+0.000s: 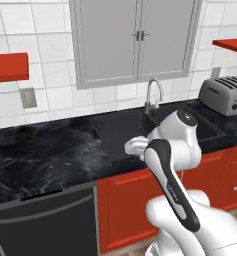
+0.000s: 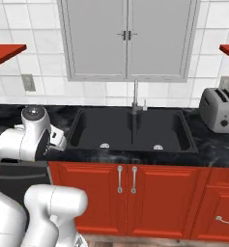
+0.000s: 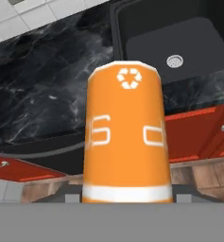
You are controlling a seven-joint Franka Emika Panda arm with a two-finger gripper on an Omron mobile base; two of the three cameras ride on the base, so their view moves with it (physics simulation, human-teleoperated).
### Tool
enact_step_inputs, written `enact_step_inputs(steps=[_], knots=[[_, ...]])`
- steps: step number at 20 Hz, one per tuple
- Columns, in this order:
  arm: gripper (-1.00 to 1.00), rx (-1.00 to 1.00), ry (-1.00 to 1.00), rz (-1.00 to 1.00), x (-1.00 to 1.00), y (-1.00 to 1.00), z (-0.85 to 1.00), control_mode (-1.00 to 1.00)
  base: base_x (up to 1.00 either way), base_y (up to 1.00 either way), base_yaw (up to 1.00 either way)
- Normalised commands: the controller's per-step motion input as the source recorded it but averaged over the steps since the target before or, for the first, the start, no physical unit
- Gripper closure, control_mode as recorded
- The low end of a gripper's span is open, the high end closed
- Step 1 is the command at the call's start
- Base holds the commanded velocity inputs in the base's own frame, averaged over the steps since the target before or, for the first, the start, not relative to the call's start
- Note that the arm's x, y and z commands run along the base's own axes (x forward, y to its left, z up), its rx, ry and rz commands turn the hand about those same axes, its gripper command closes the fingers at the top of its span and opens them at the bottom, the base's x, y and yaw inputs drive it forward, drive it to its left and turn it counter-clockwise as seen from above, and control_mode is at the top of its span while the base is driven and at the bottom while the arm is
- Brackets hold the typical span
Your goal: Restock the sink supplies by placing the sponge and soap dispenser on the counter and next to the sink. Make sure the soap dispenser is upright.
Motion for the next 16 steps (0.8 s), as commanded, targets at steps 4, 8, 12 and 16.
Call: enact_step_inputs(steps=[4,8,12,16], knots=[[1.00,0.00,0.00,0.00,0.00,0.00,0.00,1.00,0.22,0.67,0.00],[1.00,0.00,0.05,0.00,0.24,0.00,0.02,-1.00,0.53,0.19,0.00],[1.00,0.02,0.26,-0.01,1.00,0.13,0.12,-1.00,0.00,0.00,0.00],[1.00,0.01,0.32,-0.06,1.00,0.11,0.02,-1.00,0.00,0.00,0.00]])
